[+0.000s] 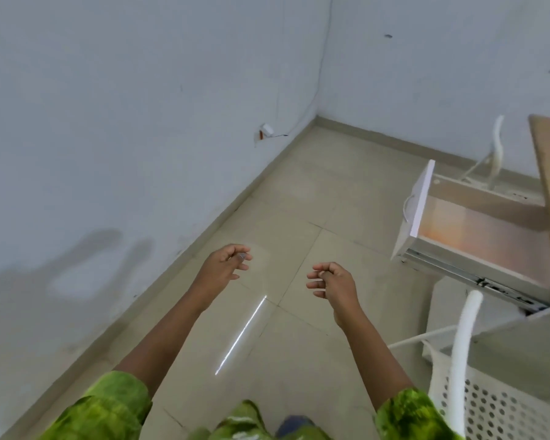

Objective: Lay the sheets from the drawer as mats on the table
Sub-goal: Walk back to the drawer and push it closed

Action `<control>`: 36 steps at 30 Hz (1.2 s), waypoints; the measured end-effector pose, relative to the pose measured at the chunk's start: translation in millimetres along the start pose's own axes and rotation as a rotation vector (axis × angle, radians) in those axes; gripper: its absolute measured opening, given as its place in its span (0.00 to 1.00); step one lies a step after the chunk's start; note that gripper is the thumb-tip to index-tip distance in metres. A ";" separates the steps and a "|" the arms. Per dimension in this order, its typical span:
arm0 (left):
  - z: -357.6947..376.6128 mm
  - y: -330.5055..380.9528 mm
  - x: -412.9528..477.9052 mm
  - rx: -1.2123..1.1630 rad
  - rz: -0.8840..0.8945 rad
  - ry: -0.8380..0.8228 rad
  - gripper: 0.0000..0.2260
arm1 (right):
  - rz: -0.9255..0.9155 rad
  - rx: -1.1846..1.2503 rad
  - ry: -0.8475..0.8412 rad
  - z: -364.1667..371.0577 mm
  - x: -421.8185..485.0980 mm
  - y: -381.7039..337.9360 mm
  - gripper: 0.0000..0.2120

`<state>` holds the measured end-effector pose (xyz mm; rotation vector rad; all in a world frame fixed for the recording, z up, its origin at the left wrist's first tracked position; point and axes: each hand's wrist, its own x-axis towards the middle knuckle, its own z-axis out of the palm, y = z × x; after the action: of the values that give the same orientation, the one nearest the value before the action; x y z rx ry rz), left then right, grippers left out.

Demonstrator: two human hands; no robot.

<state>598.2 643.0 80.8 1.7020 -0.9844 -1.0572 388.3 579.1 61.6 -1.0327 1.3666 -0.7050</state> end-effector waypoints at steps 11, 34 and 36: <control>29.7 42.7 179.3 0.085 0.053 -0.294 0.09 | 0.069 0.161 0.300 -3.2 112.0 -42.4 0.14; 240.6 162.5 523.3 0.260 0.146 -0.902 0.09 | 0.232 0.479 0.889 -106.4 352.5 -128.1 0.12; 257.2 171.7 543.4 0.282 0.167 -0.996 0.09 | 0.216 0.547 0.982 -109.6 363.6 -132.9 0.12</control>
<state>505.8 25.4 49.5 1.2133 -1.9243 -1.7566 345.6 180.1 31.6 -0.0453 1.8962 -1.4160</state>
